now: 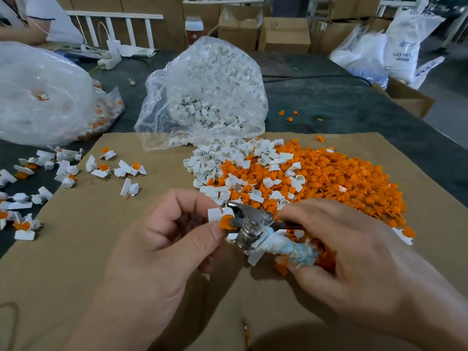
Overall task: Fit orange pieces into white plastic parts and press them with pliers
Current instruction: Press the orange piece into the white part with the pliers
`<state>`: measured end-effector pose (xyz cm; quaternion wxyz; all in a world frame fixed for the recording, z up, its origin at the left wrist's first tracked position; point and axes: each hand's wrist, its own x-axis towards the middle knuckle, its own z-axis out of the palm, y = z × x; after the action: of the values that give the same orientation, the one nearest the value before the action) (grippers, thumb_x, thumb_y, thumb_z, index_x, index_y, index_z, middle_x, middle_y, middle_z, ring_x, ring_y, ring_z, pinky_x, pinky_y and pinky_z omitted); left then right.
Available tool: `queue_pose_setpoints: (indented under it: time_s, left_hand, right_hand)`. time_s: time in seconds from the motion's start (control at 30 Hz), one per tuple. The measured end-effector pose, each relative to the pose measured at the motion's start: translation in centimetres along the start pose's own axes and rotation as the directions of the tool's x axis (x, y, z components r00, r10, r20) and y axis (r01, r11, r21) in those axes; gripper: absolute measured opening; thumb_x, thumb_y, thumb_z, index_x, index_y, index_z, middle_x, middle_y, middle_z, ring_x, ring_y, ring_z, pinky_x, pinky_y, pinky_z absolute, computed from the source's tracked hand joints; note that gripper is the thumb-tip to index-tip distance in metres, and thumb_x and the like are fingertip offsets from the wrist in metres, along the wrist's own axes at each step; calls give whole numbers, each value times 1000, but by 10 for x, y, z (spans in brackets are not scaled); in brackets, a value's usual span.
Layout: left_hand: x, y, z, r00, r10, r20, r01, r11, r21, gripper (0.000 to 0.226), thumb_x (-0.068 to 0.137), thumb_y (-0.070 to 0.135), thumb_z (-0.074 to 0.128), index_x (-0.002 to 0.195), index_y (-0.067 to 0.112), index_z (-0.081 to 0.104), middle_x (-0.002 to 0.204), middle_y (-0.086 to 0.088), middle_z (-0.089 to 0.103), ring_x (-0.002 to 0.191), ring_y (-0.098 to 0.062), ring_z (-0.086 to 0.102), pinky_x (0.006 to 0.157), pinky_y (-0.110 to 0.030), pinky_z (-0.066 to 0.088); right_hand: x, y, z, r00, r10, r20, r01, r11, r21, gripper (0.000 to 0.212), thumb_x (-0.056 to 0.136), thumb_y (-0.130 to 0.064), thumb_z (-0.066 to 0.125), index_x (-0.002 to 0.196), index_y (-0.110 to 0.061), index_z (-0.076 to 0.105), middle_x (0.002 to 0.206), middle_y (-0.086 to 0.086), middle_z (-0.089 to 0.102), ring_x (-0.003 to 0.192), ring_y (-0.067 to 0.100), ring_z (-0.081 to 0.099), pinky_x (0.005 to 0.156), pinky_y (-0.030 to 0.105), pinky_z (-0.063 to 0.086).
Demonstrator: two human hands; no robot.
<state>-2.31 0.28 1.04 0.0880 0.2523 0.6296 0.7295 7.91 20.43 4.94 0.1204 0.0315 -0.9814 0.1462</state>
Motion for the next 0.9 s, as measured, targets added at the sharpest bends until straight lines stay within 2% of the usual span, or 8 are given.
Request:
queue_pose_setpoints:
  time_s: [0.1, 0.2, 0.3, 0.43, 0.57, 0.77, 0.9]
  left_hand:
    - [-1, 3, 0, 1000, -15, 18, 15, 1000, 10, 46, 54, 61, 87, 83, 27, 74, 64, -4, 64, 54, -14, 60, 46, -21, 48]
    - [-1, 3, -1, 1000, -30, 4, 30, 1000, 8, 35, 54, 44, 86, 81, 25, 74, 63, -3, 64, 54, -13, 61, 46, -19, 48]
    - [-1, 3, -1, 999, -40, 7, 40, 999, -3, 22, 61, 37, 77, 80, 25, 74, 62, -5, 64, 52, -12, 60, 46, -16, 46]
    - [-1, 2, -1, 998, -32, 47, 32, 999, -3, 35, 56, 46, 87, 81, 25, 74, 64, -6, 64, 53, -15, 60, 48, -20, 48]
    - [-1, 1, -3, 999, -25, 37, 25, 1000, -4, 19, 65, 37, 77, 80, 27, 74, 64, -8, 64, 54, -16, 61, 48, -21, 49]
    - [-1, 5, -1, 999, -31, 30, 32, 998, -51, 18, 64, 33, 75, 79, 23, 74, 65, -10, 64, 51, -17, 59, 47, -22, 49]
    - [-1, 5, -1, 999, -38, 32, 39, 998, -43, 18, 64, 34, 75, 79, 23, 74, 64, -11, 63, 52, -18, 60, 48, -23, 49]
  right_hand:
    - [0, 0, 1, 1000, 1, 11, -1, 1000, -16, 50, 76, -48, 48, 124, -36, 52, 111, -21, 58, 100, 4, 55, 80, 28, 50]
    - [2, 1, 1, 1000, -9, 19, 10, 998, -60, 48, 75, -47, 48, 118, -30, 61, 98, -17, 64, 88, 10, 59, 75, 35, 51]
    - [3, 1, 1, 1000, -6, 10, 7, 995, -97, 35, 75, -49, 48, 99, -30, 66, 79, -15, 62, 74, 12, 59, 67, 39, 50]
    - [2, 0, 1, 999, 10, 36, -5, 992, -127, 28, 77, -54, 46, 83, -33, 63, 67, -14, 55, 64, 10, 53, 63, 33, 45]
    - [3, -3, -1, 998, 39, 39, -33, 990, -140, 30, 77, -56, 43, 74, -31, 59, 63, -14, 51, 61, 8, 49, 58, 25, 39]
    - [1, -10, -3, 1000, 26, 4, -25, 988, -149, 27, 77, -54, 43, 65, -31, 52, 56, -15, 45, 54, 7, 47, 51, 24, 40]
    - [1, -10, -2, 998, 57, 42, -50, 989, -138, 29, 75, -56, 40, 66, -30, 51, 57, -15, 45, 57, 8, 47, 55, 28, 42]
